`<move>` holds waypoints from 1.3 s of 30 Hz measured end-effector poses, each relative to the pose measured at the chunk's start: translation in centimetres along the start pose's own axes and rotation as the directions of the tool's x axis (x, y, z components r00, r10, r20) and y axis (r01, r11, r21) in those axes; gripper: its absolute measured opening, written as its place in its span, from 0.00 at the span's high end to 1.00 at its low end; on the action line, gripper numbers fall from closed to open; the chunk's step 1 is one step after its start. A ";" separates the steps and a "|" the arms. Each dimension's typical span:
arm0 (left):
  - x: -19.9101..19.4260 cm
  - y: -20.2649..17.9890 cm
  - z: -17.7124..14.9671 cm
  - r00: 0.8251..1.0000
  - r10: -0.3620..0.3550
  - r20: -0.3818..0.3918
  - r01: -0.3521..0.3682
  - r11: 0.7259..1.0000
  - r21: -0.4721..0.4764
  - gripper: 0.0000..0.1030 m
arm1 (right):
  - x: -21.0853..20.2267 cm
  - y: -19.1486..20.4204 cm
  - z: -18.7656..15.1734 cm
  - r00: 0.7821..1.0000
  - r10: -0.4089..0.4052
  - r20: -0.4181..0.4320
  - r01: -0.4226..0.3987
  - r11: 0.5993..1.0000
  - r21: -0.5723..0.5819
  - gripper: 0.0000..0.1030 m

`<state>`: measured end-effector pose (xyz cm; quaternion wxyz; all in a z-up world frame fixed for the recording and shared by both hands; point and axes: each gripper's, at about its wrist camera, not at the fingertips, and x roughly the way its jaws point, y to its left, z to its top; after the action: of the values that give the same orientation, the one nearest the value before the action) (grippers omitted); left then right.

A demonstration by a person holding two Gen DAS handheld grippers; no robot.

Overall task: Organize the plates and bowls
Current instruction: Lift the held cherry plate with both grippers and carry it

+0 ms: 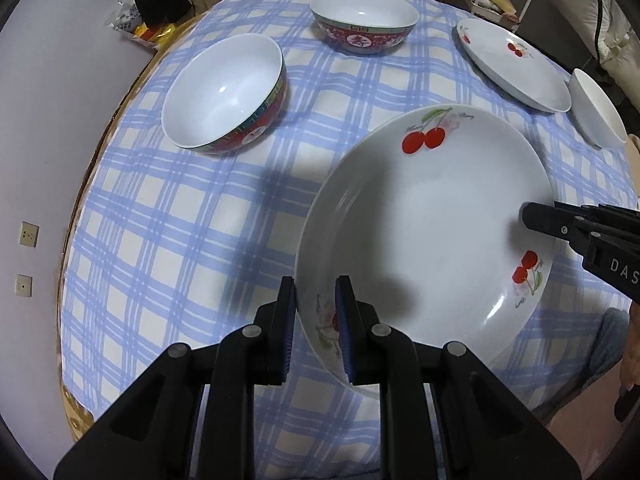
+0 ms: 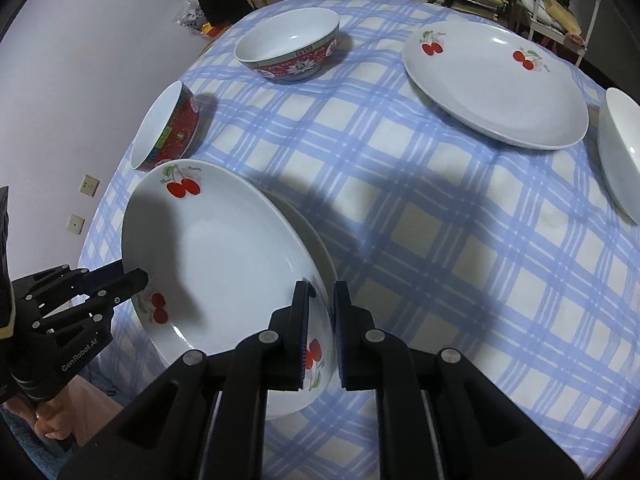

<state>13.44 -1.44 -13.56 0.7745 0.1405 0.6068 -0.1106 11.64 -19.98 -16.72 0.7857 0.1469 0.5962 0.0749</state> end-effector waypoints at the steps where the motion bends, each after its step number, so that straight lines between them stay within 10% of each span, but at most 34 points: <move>1: 0.3 0.0 0.1 1.000 -0.007 -0.010 0.007 1.000 -0.002 0.81 | 0.2 -0.1 0.0 1.000 0.003 0.003 -0.003 1.000 0.006 0.87; 39: -1.0 -0.6 0.9 0.997 0.043 0.070 -0.042 0.999 -0.013 0.78 | -0.3 -0.6 -0.3 0.993 -0.070 0.100 0.072 0.997 -0.018 0.88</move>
<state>13.80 -2.33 -12.44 0.7982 0.1447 0.5769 -0.0954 11.18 -20.62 -16.71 0.8180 0.1208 0.5606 0.0458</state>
